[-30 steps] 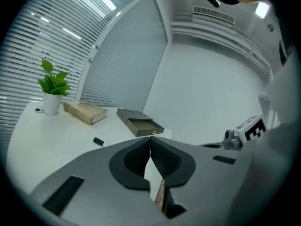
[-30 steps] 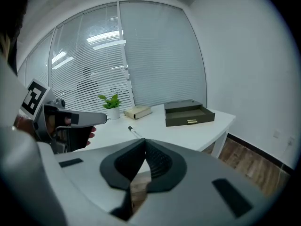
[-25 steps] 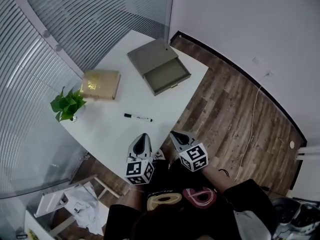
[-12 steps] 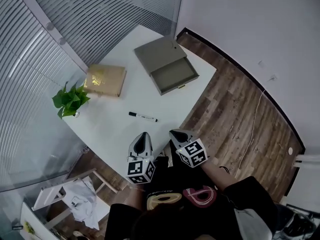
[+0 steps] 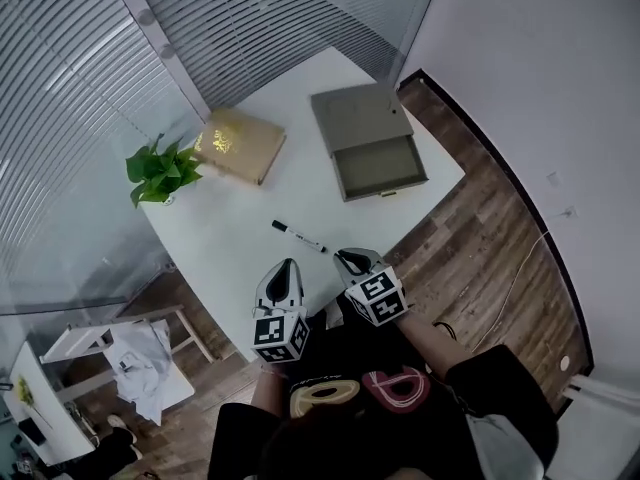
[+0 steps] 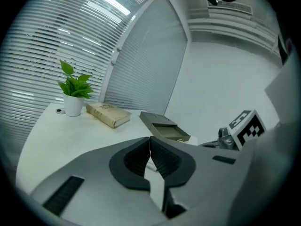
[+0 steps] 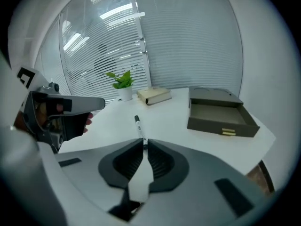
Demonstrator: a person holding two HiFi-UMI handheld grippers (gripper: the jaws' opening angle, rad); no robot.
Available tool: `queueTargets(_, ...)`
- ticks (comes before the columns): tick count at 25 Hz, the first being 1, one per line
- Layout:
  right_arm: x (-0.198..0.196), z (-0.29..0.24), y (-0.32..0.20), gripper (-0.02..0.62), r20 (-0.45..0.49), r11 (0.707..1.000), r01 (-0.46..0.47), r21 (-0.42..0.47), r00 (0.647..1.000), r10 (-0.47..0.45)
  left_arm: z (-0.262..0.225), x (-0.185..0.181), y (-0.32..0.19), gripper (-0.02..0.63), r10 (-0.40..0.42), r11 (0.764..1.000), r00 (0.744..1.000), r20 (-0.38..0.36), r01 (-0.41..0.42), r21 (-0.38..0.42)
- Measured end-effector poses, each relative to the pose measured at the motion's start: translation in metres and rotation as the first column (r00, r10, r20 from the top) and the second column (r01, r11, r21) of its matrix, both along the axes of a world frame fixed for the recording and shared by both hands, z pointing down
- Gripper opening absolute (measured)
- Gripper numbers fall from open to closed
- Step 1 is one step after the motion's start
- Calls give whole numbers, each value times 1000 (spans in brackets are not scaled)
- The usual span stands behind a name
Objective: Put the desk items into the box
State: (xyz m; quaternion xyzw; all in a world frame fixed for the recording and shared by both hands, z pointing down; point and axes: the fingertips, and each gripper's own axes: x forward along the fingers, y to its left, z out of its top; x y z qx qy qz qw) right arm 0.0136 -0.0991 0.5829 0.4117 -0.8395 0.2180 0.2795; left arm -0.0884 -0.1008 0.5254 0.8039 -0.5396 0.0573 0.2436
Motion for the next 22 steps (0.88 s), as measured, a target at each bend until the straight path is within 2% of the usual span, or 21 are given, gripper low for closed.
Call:
queueTargets(4,-8,-3,-17,66,9,997,77,1,997,-77,0,-3,-1,17,-74,997,997,9,74,-3)
queueTargets(8,-20,2,-28,151,14,987,158,-34,987,-158,-2,-10,-3,17,-142,990,990,20,142,1)
queueTargets(13,-37,3,-37,187,19,969,245,-35,969,-245,-3,-18,-3,17,-216,976,976,28,216,4)
queueTargets(17,-53,1,-43,198,60,957,289,-29,956,-287,-3,-25,2,17,-268,964,963,32,268,5)
queueTargets(22,-70,14,-48,197,14,936,348,-53,937,-348,-3,-34,11,17,-320,948,947,36,319,8)
